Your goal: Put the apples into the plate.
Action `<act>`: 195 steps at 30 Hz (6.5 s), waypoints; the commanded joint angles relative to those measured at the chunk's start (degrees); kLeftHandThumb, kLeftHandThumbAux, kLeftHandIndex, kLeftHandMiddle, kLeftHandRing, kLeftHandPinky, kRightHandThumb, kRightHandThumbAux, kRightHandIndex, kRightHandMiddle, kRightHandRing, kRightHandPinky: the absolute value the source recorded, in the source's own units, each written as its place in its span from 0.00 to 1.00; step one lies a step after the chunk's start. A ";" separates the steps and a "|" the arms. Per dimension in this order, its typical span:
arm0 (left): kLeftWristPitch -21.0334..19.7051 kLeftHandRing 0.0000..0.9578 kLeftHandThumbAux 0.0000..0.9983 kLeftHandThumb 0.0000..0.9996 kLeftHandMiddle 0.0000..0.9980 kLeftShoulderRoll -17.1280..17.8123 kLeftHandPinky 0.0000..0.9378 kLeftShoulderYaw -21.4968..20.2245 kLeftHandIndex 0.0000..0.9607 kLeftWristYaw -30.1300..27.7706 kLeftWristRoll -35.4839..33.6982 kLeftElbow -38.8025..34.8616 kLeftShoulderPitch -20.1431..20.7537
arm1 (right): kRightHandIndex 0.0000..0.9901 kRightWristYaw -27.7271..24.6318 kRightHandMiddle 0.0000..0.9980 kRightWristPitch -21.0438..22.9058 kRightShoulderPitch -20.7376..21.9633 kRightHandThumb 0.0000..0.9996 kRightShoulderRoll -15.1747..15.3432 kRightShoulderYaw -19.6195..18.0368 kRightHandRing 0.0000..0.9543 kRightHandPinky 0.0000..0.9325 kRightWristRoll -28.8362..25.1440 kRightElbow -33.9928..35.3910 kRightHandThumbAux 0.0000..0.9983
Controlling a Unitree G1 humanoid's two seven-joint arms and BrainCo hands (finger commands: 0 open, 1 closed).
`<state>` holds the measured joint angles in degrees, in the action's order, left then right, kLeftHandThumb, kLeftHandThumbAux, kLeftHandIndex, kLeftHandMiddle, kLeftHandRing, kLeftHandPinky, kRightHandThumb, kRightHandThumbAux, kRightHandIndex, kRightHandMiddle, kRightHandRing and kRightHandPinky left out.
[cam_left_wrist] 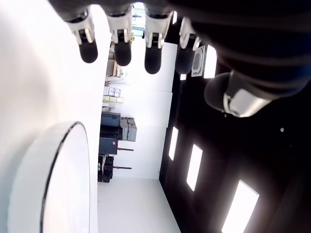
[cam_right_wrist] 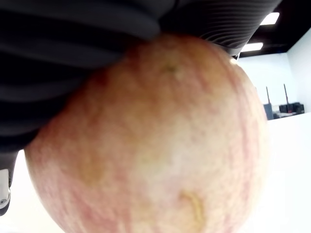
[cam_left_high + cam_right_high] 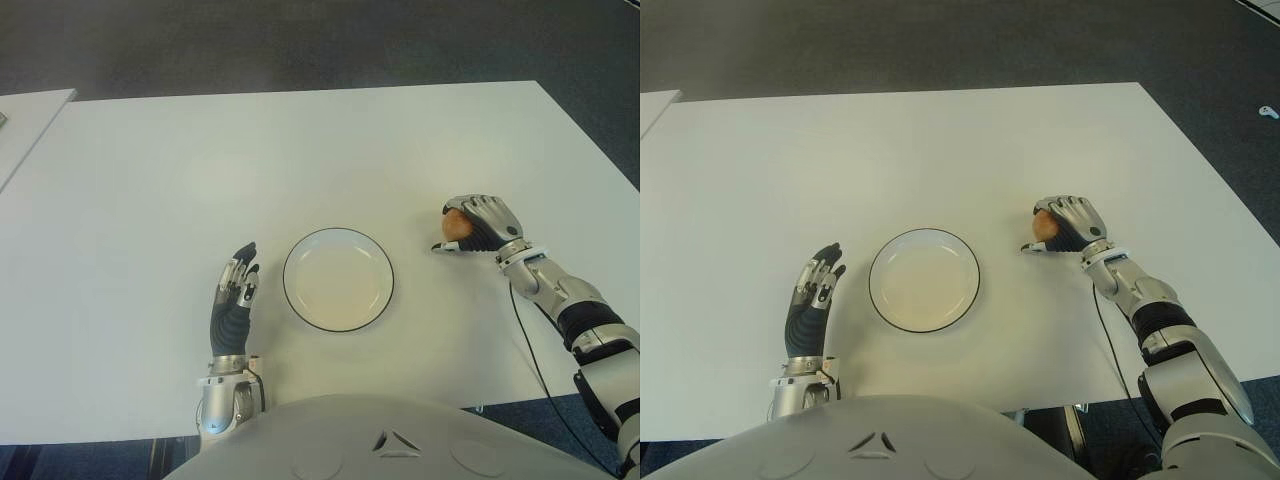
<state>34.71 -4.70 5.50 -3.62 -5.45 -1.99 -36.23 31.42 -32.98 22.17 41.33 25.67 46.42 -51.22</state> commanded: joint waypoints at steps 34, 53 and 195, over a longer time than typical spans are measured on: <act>0.46 0.09 0.41 0.19 0.13 -0.82 0.06 -0.45 0.19 0.45 -0.09 3.07 1.57 | 0.45 -4.76 0.86 -3.80 0.20 0.74 -1.49 -2.10 0.88 0.89 -7.28 -2.54 0.71; 1.51 0.07 0.48 0.19 0.11 -1.15 0.05 -0.07 0.16 1.99 2.86 2.69 -0.05 | 0.45 -20.69 0.88 2.31 -7.71 0.75 -0.61 -13.61 0.91 0.91 -14.55 36.25 0.71; 0.86 0.06 0.52 0.18 0.08 -0.61 0.06 3.19 0.09 6.99 6.03 0.56 -0.57 | 0.00 -28.95 0.01 -1.82 -14.26 0.00 -9.90 3.55 0.00 0.00 12.80 51.44 0.41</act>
<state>34.93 -4.72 8.78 3.16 0.74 -2.35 -36.27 1.37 -35.74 8.32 31.63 29.32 58.33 -0.16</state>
